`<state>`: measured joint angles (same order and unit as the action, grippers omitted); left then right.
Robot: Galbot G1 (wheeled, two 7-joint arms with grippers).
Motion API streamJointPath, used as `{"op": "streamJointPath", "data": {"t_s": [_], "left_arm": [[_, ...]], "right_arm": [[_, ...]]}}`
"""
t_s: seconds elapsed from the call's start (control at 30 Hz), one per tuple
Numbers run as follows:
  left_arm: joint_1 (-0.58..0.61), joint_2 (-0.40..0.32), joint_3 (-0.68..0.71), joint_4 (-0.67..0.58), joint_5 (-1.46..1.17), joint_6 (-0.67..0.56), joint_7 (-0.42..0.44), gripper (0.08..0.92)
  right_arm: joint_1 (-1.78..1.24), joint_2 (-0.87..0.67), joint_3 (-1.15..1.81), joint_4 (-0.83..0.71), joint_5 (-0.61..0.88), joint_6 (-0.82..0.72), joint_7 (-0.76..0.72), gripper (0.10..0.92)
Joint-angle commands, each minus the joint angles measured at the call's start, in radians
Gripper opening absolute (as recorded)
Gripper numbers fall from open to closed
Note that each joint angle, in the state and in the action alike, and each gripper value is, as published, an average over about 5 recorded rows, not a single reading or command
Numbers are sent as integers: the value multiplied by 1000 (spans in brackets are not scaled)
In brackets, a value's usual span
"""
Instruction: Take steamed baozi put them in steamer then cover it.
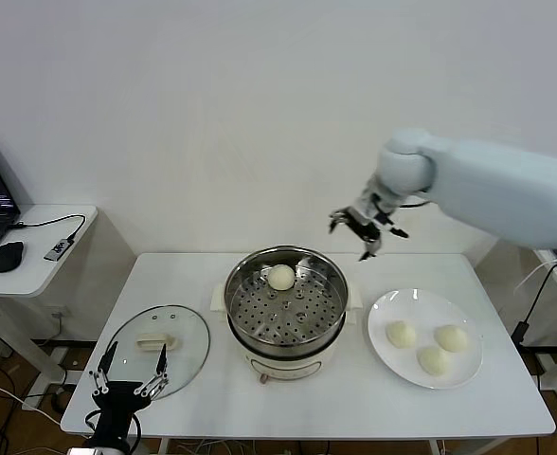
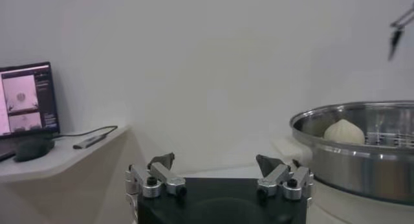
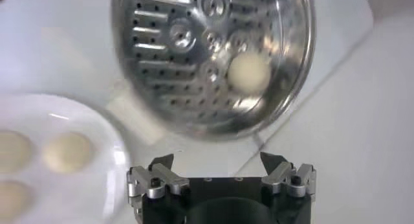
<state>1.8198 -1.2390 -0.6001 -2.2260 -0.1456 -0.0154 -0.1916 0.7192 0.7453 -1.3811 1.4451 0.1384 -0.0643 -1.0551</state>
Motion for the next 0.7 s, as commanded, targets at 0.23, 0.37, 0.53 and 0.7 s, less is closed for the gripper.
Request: {"op": "streamJointPath", "data": {"t_s": [0.23, 0.37, 0.53, 0.7], "left_arm": [[-10, 1, -7, 17, -1, 0, 1, 823], [-10, 2, -12, 26, -1, 0, 1, 823], [-17, 0, -15, 30, -1, 5, 3, 823], [-19, 0, -17, 34, -2, 7, 5, 823]], "right_arm": [[-320, -267, 155, 66, -60, -217, 27, 823], [-442, -245, 253, 23, -107, -215, 36, 823], [-559, -199, 337, -31, -166, -210, 46, 823], [-620, -150, 375, -81, -199, -202, 57, 823]]}}
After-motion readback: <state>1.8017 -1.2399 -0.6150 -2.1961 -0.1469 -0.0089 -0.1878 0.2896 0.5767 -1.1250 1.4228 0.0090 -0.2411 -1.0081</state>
